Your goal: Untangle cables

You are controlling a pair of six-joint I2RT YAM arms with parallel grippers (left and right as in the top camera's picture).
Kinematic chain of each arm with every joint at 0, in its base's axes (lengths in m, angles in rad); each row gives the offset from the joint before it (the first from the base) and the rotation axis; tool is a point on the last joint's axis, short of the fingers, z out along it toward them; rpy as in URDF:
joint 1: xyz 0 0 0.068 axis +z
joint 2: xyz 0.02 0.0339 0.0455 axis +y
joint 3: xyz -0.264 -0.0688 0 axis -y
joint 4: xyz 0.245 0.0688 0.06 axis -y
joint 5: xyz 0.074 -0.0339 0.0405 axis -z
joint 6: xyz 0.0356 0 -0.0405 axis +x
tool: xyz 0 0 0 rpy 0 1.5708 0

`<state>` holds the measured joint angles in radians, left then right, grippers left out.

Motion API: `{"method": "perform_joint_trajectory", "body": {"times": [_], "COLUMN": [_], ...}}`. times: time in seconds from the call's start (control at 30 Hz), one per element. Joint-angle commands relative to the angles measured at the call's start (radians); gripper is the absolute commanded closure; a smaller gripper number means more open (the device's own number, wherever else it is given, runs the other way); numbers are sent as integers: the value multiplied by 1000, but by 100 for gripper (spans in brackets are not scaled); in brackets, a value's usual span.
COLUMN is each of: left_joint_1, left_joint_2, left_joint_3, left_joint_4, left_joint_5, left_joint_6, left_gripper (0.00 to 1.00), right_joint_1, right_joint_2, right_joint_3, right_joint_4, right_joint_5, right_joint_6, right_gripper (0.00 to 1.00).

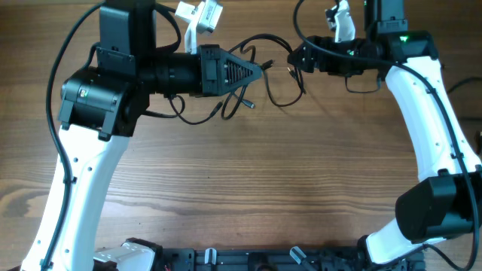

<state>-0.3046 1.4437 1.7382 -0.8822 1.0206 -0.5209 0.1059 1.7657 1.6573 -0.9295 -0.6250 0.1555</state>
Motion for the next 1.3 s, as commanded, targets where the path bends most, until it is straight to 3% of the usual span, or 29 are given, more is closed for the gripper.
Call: {"method": "perform_joint_trajectory", "body": {"times": [0.0, 0.2, 0.4, 0.47, 0.53, 0.63, 0.73, 0.83, 0.9, 0.93, 1.0, 1.03, 1.07, 1.2, 1.27], "left_joint_1": [10, 10, 52, 55, 55, 55, 55, 55, 55, 55, 55, 53, 53, 53, 53], "left_joint_2": [6, 6, 6, 6, 11, 40, 87, 158, 219, 258, 311, 348, 370, 454, 462], "left_joint_3": [-2, -2, -3, -3, -3, -6, -6, -6, -6, -6, -6, -6, -6, -6, -6], "left_joint_4": [7, 7, 6, -24, -131, -238, -296, -296, -273, -245, -186, -154, -147, -130, -41], "left_joint_5": [53, 53, 40, -79, -386, -707, -863, -811, -569, -382, -200, -175, -175, -162, -58], "left_joint_6": [-11, -11, -8, 21, 21, 21, 123, 222, 314, 367, 387, 386, 386, 346, 288], "left_gripper": [96, 96, 96, 96, 96, 96, 96, 93, 89, 84, 60, 42, 35, 32, 25], "right_joint_1": [25, 92, 102, 102, 100, 85, 70, 74, 74, 74, 74, 74, 74, 74, 74], "right_joint_2": [17, 26, 43, 38, 16, -29, -38, -35, -35, -35, -35, -35, -35, -35, -35], "right_joint_3": [3, 3, 3, 3, 3, 3, 3, 3, 3, 3, 3, 3, 3, 3, 3], "right_joint_4": [13, 95, 113, 111, 91, 37, -61, -127, -137, -138, -140, -141, -143, -143, -143], "right_joint_5": [110, 208, 277, 267, 220, 123, 11, -13, -43, -58, -77, -77, -77, -85, -88], "right_joint_6": [8, -27, -51, -48, -48, -48, -51, -53, -53, -53, -52, -51, -51, -50, -50], "right_gripper": [13, 33, 82, 92, 95, 96, 96, 95, 96, 96, 96, 96, 96, 96, 96]}}
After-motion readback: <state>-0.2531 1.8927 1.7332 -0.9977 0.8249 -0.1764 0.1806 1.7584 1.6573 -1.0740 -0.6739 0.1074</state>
